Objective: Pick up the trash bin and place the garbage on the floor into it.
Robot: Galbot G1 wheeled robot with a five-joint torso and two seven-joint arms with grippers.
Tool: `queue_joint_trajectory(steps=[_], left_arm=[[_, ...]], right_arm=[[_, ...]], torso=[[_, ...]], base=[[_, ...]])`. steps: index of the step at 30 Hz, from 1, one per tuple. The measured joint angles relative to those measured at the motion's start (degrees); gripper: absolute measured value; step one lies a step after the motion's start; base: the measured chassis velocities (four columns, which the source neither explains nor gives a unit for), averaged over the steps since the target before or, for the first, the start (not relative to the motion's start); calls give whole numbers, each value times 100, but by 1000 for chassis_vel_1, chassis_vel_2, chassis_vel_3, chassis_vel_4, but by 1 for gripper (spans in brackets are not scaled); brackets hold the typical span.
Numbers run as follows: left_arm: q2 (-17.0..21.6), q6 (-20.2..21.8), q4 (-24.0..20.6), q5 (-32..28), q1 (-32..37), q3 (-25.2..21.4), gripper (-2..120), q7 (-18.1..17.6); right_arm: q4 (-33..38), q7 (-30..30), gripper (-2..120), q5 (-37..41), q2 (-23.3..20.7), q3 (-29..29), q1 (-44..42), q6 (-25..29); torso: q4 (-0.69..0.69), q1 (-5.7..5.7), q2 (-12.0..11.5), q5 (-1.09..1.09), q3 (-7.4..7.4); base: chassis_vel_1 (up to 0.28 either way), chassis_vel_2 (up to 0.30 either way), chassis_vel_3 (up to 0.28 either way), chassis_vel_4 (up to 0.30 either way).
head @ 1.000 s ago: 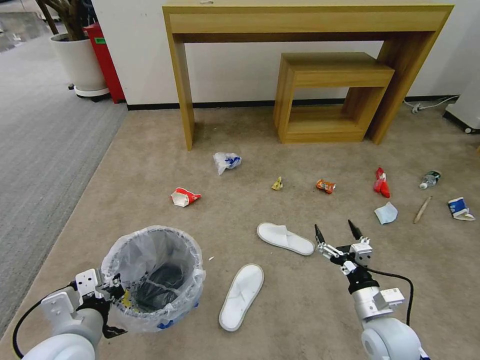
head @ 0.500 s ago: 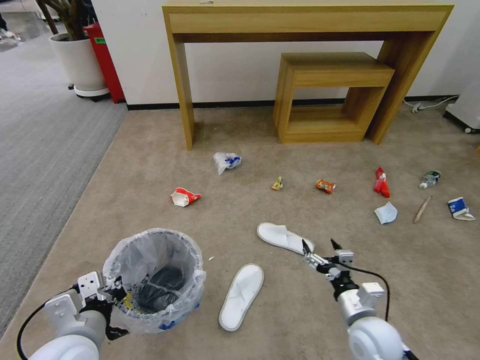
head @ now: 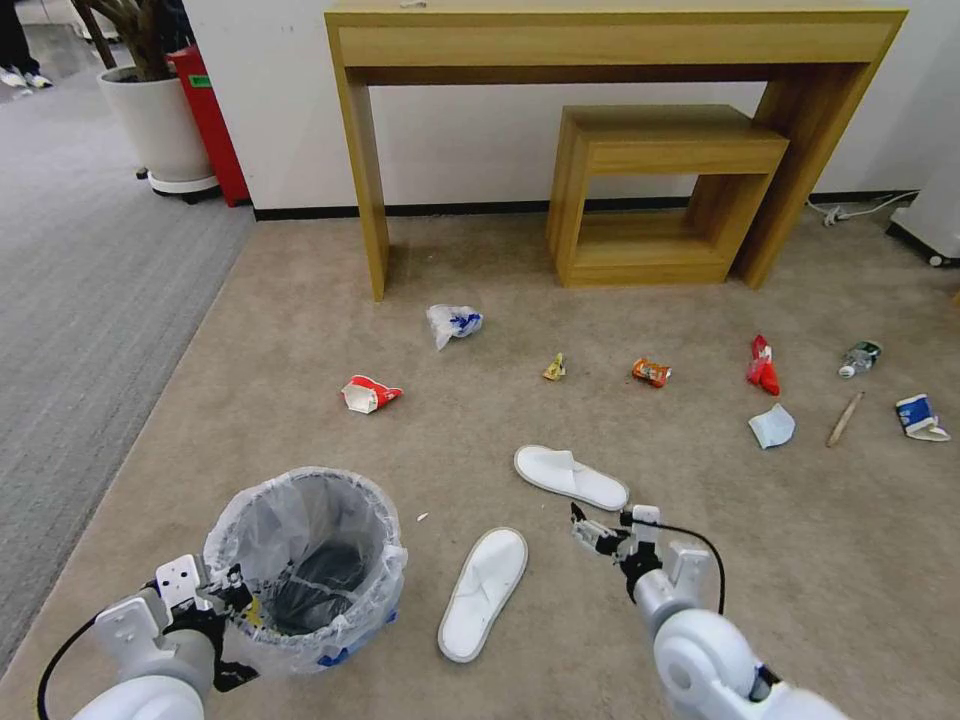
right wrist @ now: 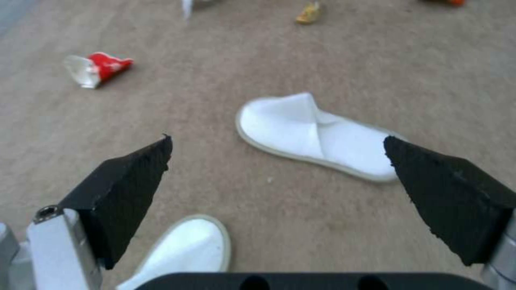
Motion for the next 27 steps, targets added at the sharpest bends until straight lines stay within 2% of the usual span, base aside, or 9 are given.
queue_joint_trajectory(steps=[4,9,16,27], left_arm=[[-57,-3,37,30,-47,10,0,5],[-111,-5,99,72,-81,34,0,6],[-252,-13,226,199,-130,77,0,10],[-353,-16,281,274,-126,88,0,20]], right_arm=[[99,-19,100,578,-115,-73,184,-123],[120,160,100,908,-91,-226,316,-278],[-231,664,100,1214,280,-797,794,-603],[-785,935,100,1573,629,-1559,1348,-925]], torso=[[-1,0,0,1,0],[-1,0,0,1,0],[-1,0,0,1,0],[0,0,0,0,0]], base=[[0,0,0,0],[0,0,0,0],[0,0,0,0],[0,0,0,0]])
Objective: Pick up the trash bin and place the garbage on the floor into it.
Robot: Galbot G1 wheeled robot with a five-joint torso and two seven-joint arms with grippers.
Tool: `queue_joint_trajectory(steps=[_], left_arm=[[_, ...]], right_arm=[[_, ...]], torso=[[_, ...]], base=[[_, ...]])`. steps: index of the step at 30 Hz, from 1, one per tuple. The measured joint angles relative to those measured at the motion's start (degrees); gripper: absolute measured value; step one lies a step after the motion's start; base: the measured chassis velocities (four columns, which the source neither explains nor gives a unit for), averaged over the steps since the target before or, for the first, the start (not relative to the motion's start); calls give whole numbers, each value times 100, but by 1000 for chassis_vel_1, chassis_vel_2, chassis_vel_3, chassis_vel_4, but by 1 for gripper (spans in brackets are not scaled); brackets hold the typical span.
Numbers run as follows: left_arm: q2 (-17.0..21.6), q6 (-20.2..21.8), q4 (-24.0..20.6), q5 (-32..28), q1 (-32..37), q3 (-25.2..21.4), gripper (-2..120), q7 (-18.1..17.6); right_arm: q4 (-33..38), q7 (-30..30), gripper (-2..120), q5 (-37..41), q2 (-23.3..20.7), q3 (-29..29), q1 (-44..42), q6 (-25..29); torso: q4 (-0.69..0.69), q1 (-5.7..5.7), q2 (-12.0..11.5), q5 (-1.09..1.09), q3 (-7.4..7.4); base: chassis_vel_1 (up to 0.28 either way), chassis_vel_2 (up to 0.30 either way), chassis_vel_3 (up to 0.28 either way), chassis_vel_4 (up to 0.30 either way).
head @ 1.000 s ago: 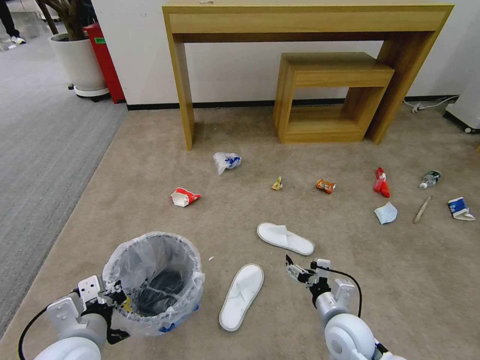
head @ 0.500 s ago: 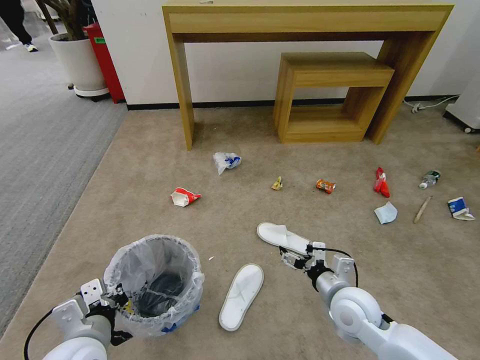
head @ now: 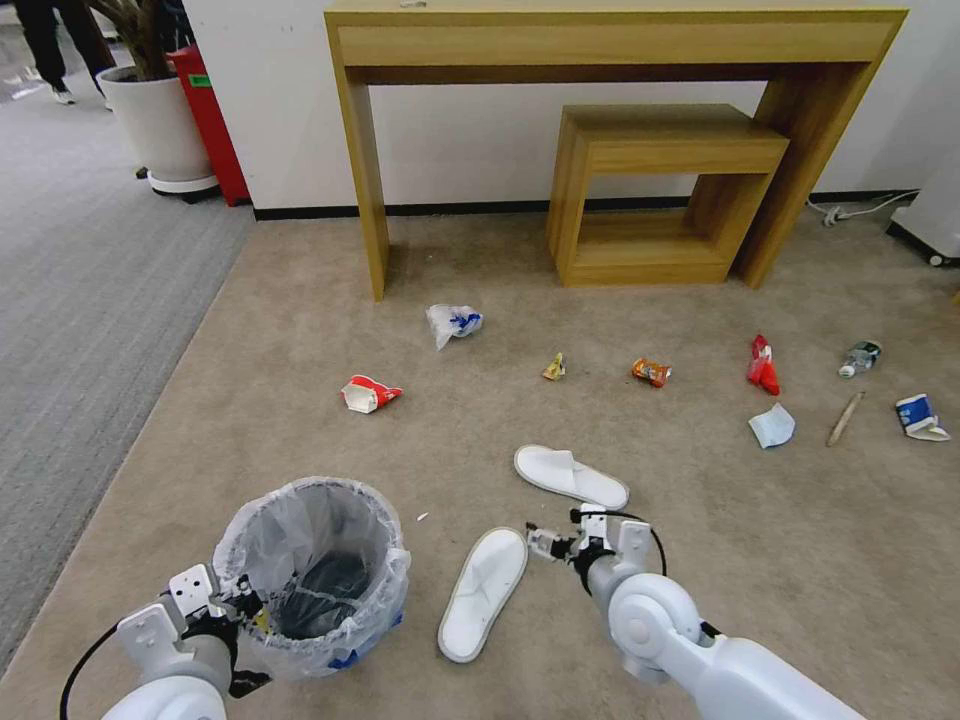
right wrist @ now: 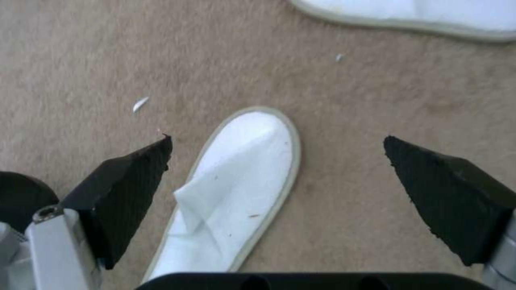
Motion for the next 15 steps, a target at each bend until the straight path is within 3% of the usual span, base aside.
queue_joint_trajectory(steps=[12,15], left_arm=[[-43,-17,2,22,46,-26,0,3],[-43,-21,8,22,40,-30,0,4]], right_arm=[[-696,5,100,-154,524,-378,199,-44],[-940,-2,100,-264,844,-457,220,-26]], torso=[[-1,0,0,0,0],[0,0,0,0,0]], base=[[0,0,0,0],[0,0,0,0]])
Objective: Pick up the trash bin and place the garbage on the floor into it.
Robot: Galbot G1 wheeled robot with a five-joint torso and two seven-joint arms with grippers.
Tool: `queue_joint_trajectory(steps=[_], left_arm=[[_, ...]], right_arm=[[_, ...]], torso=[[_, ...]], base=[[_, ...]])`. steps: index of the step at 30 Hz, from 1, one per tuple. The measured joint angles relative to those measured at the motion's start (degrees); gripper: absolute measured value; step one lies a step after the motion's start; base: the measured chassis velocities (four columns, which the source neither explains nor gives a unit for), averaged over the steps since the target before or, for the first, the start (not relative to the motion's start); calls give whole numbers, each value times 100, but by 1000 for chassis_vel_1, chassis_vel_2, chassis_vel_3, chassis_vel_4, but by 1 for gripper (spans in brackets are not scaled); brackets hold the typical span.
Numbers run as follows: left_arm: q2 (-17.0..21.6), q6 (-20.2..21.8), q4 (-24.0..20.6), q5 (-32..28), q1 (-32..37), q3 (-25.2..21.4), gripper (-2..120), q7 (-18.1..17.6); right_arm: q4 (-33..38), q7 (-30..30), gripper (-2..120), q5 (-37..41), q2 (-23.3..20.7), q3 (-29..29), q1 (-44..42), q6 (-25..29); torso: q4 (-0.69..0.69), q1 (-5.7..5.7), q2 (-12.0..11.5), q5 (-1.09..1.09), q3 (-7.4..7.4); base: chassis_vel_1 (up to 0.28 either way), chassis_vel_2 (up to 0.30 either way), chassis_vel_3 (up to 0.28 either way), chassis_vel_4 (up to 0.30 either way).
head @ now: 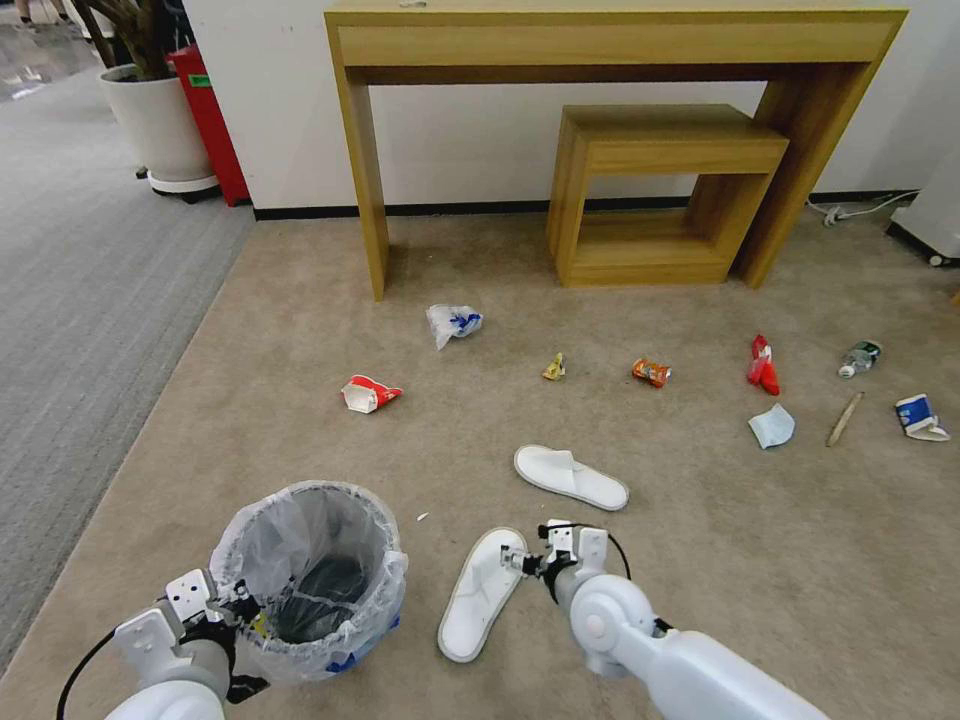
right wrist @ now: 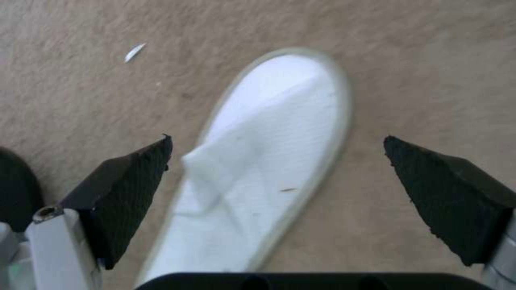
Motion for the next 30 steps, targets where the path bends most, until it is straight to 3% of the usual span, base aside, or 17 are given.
queue_joint_trajectory(steps=[8,30], left_arm=[[19,-7,23,-23,-28,-15,0,1],[45,-12,61,-47,-97,-16,0,1]], right_arm=[[-351,-53,100,-250,434,-126,21,86],[-589,24,100,-573,416,-138,-23,199]], torso=[[0,0,0,0,0],[0,0,0,1,0]], base=[[0,0,0,0],[0,0,0,0]])
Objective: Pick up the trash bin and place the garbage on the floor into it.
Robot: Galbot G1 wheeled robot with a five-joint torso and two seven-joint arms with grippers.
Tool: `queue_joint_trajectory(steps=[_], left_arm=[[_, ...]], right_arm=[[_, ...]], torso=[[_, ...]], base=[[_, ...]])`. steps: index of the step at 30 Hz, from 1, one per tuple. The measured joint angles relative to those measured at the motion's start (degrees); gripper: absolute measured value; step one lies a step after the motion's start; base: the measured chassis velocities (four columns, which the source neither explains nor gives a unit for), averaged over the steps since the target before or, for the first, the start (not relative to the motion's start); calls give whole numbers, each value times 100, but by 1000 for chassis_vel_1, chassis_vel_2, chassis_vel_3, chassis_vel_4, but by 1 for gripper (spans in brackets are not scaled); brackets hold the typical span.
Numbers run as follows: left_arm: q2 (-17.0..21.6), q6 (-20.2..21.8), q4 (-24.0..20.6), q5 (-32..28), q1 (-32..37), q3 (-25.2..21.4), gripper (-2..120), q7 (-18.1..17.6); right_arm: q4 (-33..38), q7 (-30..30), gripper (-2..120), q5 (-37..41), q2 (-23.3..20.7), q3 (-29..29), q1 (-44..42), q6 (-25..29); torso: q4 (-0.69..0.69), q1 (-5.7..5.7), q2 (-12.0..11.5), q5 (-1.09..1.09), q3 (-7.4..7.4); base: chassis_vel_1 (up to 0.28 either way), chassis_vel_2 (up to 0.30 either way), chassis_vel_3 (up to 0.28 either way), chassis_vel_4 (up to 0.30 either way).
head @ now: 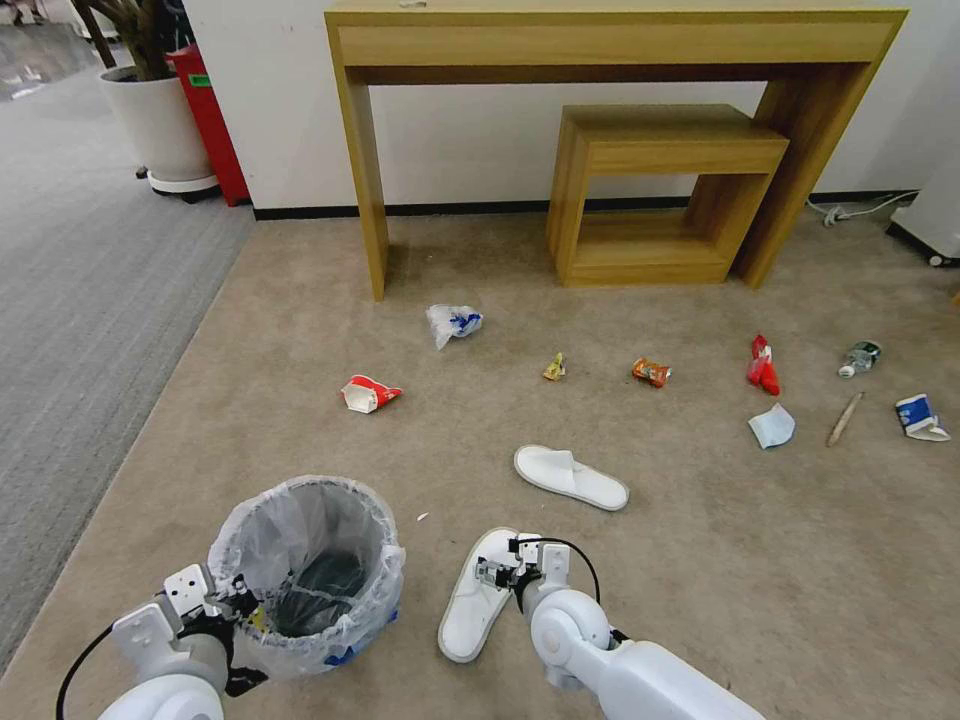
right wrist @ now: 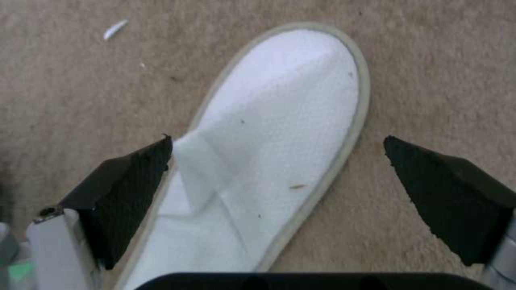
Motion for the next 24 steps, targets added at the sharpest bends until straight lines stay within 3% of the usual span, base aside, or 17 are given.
queue_joint_trajectory(steps=[11,24], left_arm=[[-13,-28,-1,5,37,-9,0,2],[-7,-104,-6,3,71,-32,0,15]], right_arm=[[-384,2,100,-20,463,-182,136,36],[-791,-14,100,-147,706,-281,243,149]], torso=[[0,0,0,-1,0],[0,0,0,0,0]], base=[[0,0,0,0],[0,0,0,0]])
